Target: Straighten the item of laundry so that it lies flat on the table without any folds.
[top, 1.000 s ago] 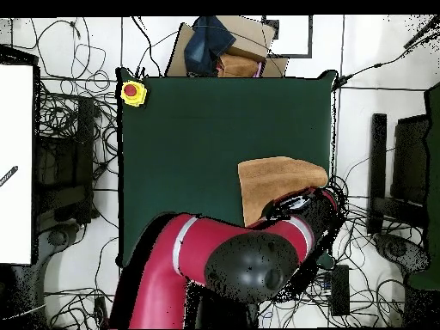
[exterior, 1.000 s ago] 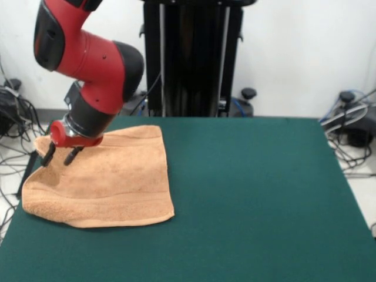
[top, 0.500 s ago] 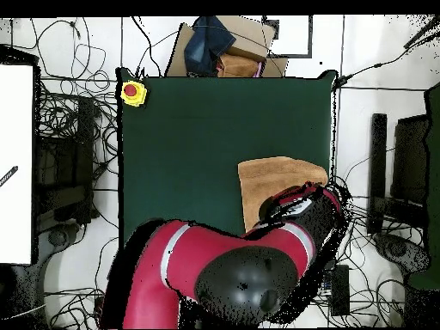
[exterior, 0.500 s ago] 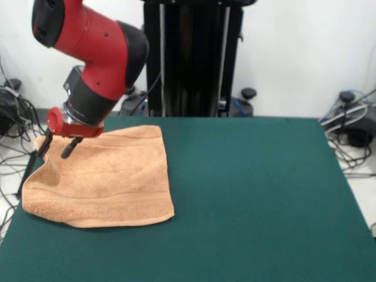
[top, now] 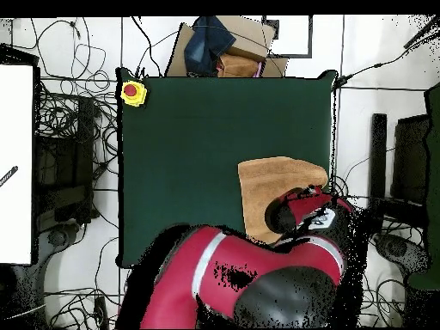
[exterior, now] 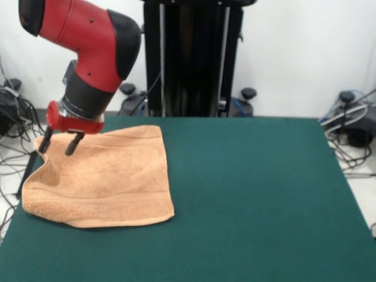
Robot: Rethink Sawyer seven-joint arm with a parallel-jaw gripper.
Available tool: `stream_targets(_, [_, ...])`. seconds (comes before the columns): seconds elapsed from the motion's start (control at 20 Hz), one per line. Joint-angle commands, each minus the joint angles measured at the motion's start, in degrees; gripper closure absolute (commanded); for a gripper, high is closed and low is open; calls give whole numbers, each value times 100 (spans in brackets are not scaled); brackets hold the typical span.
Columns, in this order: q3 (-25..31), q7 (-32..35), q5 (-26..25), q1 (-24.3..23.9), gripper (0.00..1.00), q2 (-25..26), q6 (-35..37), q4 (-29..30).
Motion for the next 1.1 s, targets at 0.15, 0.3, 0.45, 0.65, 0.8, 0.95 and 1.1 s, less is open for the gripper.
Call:
stream_targets(0.15, [1637, 1002, 152, -386, 0, -249, -366, 742])
stream_targets(0.3, [1874, 1124, 210, -525, 0, -352, -523, 854])
stream_targets(0.45, [1876, 1167, 305, -477, 0, -375, -442, 863])
stream_targets(0.65, [1905, 1190, 377, -425, 0, -450, -403, 912])
stream_targets(0.8, [1980, 1226, 424, -416, 0, -599, -379, 1057])
stream_targets(0.95, [2000, 1292, 531, -336, 0, -747, -336, 1201])
stream_targets(1.1, [1993, 1361, 659, -238, 0, -846, -345, 1302])
